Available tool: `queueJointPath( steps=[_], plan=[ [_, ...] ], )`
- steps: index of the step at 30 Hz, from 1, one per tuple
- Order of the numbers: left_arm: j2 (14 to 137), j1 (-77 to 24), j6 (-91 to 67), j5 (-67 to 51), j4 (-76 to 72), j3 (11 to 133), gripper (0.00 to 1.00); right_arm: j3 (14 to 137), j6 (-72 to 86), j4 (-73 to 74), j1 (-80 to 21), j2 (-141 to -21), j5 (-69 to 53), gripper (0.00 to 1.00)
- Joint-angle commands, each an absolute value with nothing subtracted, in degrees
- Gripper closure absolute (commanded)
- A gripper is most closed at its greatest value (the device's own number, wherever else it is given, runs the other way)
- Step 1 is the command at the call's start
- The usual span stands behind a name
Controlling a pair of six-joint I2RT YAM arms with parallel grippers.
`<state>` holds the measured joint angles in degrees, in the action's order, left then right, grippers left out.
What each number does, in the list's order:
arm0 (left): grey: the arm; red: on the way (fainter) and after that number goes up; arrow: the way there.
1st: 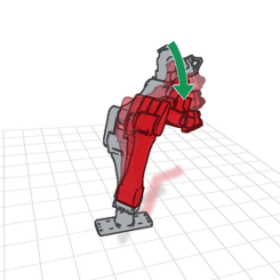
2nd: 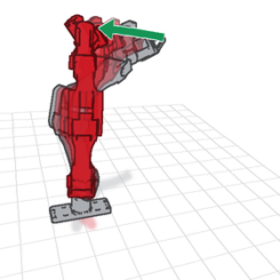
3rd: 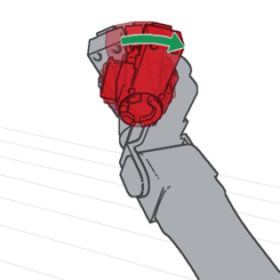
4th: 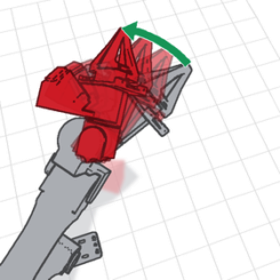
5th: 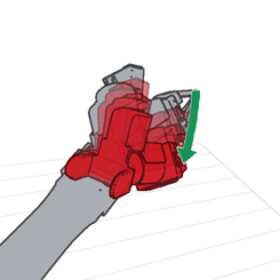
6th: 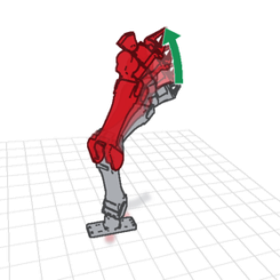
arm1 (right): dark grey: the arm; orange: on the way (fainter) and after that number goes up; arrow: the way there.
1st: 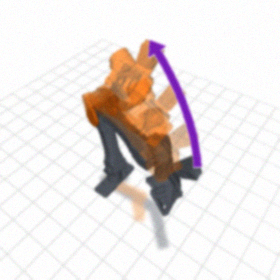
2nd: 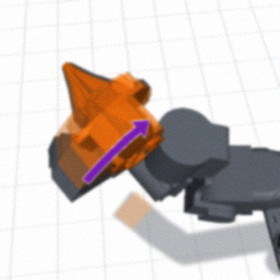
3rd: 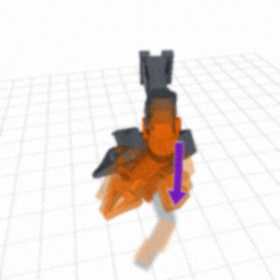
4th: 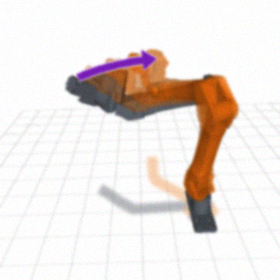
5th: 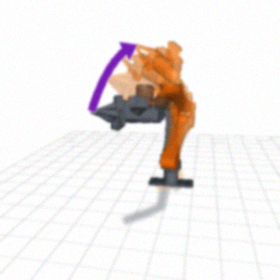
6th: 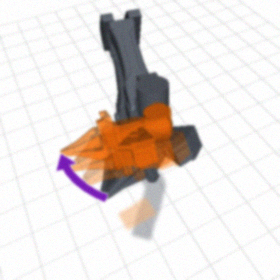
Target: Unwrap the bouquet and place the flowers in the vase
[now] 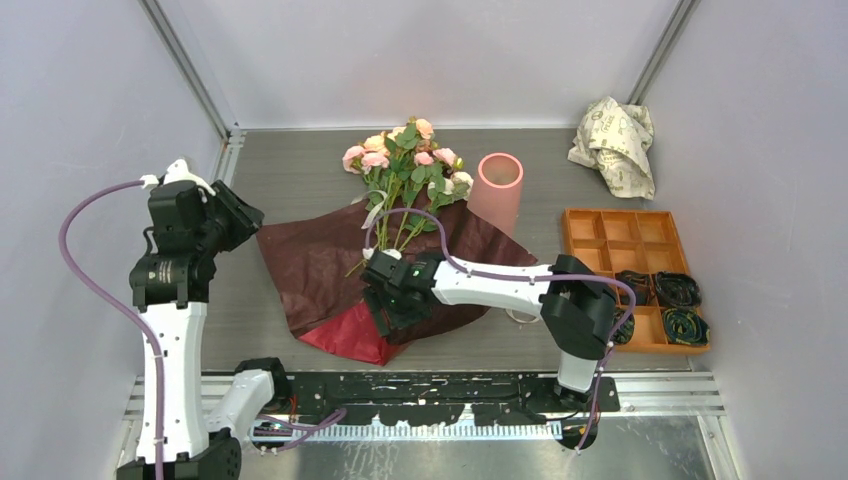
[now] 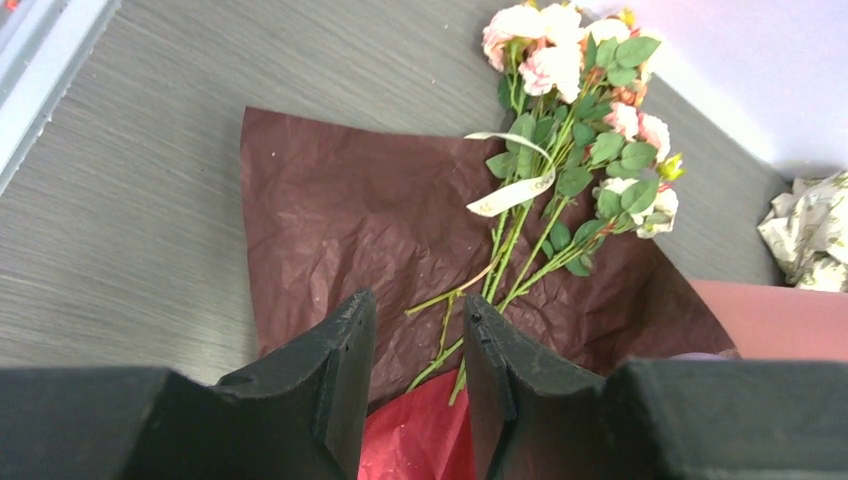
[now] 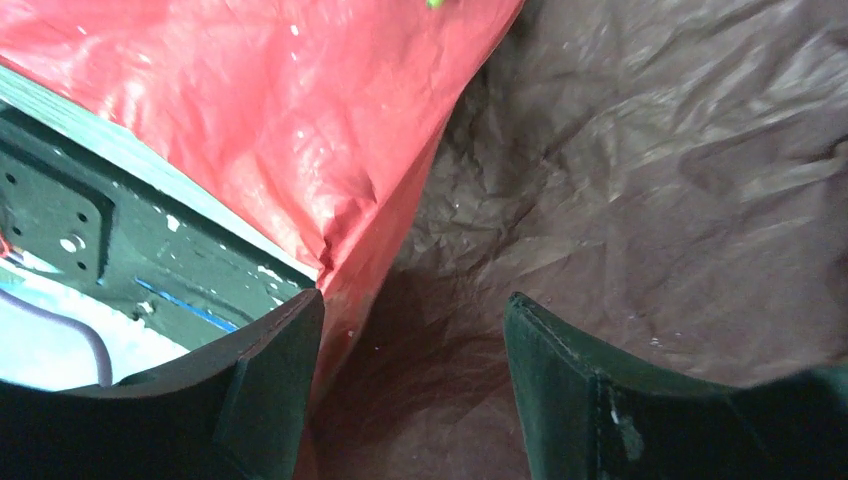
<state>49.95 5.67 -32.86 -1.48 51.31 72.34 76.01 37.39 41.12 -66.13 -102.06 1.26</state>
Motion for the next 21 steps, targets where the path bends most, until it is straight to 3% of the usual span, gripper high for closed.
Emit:
queueJointPath(
  steps=[1, 6, 15, 21],
  plan=[
    [49.52, 5.97, -31.59, -3.22, 50.36, 71.43, 0.61, 71.54, 39.32, 36.32, -66.65, -99.66, -5.34, 0.29],
    [49.79, 5.91, -31.66, -3.37, 50.33, 70.91, 0.62, 67.28, 41.38, 32.61, -67.91, -98.83, -8.74, 0.36],
    [49.81, 5.95, -31.87, -4.17, 50.13, 69.17, 0.62, 69.39, 40.49, 33.74, -70.01, -98.62, -6.53, 0.74],
    [49.64, 5.97, -31.97, -4.5, 49.65, 67.87, 0.62, 72.58, 38.67, 36.65, -73.47, -98.15, -2.84, 0.86]
  ],
)
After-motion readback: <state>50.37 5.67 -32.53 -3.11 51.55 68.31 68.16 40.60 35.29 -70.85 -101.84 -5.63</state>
